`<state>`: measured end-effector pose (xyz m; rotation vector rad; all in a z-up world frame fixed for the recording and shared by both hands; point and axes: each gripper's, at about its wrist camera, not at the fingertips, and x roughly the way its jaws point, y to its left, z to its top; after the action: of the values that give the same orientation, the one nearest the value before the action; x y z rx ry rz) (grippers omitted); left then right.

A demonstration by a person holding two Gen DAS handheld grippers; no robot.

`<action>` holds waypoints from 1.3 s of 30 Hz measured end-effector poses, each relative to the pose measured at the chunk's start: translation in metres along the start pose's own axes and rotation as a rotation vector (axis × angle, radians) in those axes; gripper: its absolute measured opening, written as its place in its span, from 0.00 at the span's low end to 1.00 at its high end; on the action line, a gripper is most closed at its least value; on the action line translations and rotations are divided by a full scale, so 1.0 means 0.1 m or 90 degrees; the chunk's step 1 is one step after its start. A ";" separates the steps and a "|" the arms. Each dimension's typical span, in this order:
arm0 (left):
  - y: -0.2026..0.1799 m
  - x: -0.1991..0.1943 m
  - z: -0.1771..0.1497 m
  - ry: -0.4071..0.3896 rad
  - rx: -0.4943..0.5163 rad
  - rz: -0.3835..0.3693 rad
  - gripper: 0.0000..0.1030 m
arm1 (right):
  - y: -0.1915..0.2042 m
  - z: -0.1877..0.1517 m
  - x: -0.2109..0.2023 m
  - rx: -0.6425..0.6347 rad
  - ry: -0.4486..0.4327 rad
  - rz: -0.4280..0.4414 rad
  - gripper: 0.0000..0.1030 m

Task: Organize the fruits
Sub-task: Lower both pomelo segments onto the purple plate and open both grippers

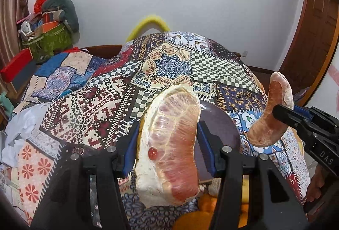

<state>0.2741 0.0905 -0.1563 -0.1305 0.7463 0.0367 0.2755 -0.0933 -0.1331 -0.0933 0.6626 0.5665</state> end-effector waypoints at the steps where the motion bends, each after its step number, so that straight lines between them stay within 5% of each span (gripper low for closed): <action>1: 0.01 0.04 0.00 0.003 -0.001 0.000 0.51 | 0.00 0.00 0.03 -0.002 0.004 0.001 0.20; 25: 0.17 0.74 0.16 0.066 -0.011 0.007 0.51 | -0.06 0.07 0.80 -0.046 0.138 0.059 0.21; 39: 0.12 1.04 0.12 0.122 -0.004 0.004 0.52 | -0.34 0.05 1.05 0.004 0.194 0.068 0.24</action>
<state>0.3574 0.1022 -0.2196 -0.1390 0.9382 0.0321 0.3638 -0.0711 -0.1961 -0.1414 0.9695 0.6596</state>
